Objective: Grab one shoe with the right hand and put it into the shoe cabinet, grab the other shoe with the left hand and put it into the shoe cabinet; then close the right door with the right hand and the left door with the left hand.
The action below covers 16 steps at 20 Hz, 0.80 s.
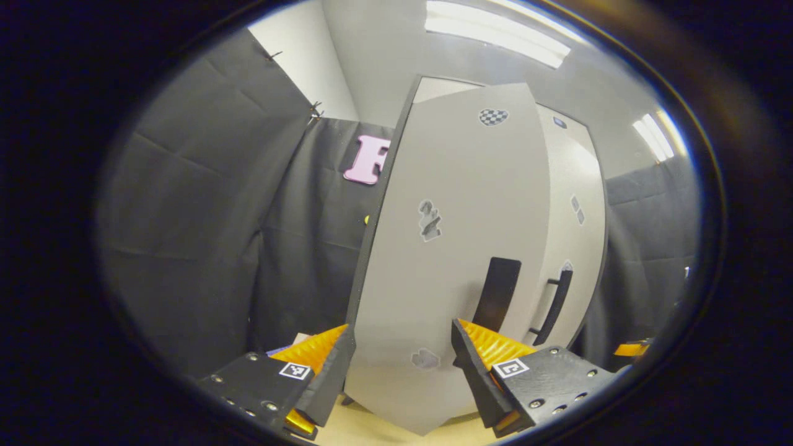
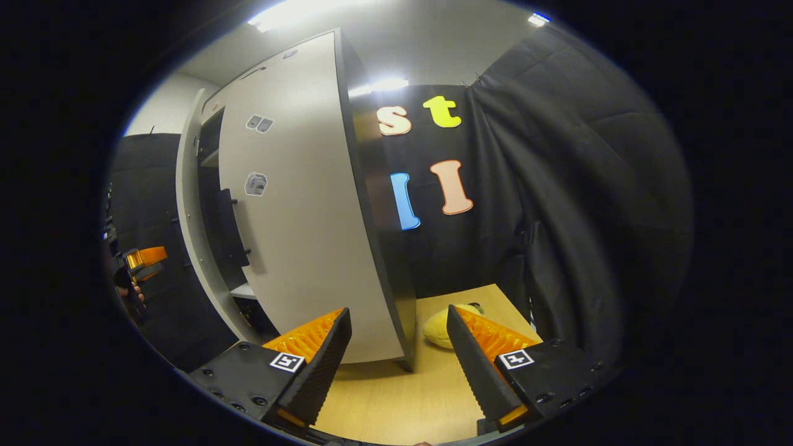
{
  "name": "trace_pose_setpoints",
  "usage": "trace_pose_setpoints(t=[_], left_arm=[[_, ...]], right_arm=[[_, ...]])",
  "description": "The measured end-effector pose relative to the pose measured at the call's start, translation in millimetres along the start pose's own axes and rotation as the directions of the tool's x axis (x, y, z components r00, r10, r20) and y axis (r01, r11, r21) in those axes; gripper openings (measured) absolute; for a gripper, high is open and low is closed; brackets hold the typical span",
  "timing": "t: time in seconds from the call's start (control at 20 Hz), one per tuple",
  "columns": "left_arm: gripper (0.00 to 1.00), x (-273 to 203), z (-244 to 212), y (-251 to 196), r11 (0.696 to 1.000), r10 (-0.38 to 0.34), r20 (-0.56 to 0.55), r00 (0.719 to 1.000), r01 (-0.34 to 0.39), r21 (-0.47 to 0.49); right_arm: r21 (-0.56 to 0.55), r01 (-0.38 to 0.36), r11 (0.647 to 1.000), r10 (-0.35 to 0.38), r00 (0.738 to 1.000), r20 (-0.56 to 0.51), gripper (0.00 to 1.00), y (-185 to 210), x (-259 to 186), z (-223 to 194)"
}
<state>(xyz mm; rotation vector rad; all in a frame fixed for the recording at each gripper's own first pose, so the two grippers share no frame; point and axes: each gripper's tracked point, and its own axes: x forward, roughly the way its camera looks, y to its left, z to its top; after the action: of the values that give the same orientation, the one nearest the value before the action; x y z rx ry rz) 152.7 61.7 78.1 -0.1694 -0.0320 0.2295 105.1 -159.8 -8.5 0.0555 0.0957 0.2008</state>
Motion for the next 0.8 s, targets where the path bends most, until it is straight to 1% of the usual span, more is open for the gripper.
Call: trace_pose_setpoints(t=[0.1,0.15,0.2,0.3,0.45,0.55,0.65,0.8], left_arm=[[0.9,-32.1,-9.6,-2.6,0.999,0.044,0.003,0.999,-0.044,-0.017],[0.93,-51.4,-13.7,-2.3,0.998,0.064,0.004,0.998,-0.064,-0.018],[0.96,-70.8,-15.7,-2.6,0.996,0.084,0.004,0.996,-0.084,-0.013],[0.96,-108.5,-17.7,3.8,0.991,0.134,0.0,0.991,-0.134,0.017],[0.96,-140.5,-17.0,18.9,0.978,0.205,-0.013,0.979,-0.205,0.05],[0.96,-143.8,-9.0,27.6,0.974,0.224,0.008,0.975,-0.224,0.036],[0.97,-131.3,-1.0,34.8,0.978,0.21,0.033,0.977,-0.211,0.004],[0.9,-107.4,3.3,48.8,0.984,0.179,0.037,0.983,-0.18,0.004]], right_arm=[[-0.019,-0.048,0.999,0.047,0.999,-0.023,0.98,-0.4,3.9,-7.7],[-0.028,-0.075,0.997,0.074,0.997,-0.031,0.98,1.7,5.7,-11.7],[-0.035,-0.09,0.995,0.089,0.995,-0.038,0.98,2.1,6.7,-15.7],[-0.054,-0.134,0.99,0.13,0.989,-0.072,0.98,11.9,11.9,-24.7],[-0.1,-0.16,0.982,0.152,0.985,-0.084,0.98,30.7,24.7,-22.3],[-0.116,-0.155,0.981,0.146,0.986,-0.08,0.98,46.0,35.1,-15.9],[-0.104,-0.155,0.982,0.148,0.986,-0.072,0.98,66.1,43.3,-5.8],[-0.092,-0.123,0.988,0.12,0.992,-0.03,0.98,89.3,48.3,15.4]])
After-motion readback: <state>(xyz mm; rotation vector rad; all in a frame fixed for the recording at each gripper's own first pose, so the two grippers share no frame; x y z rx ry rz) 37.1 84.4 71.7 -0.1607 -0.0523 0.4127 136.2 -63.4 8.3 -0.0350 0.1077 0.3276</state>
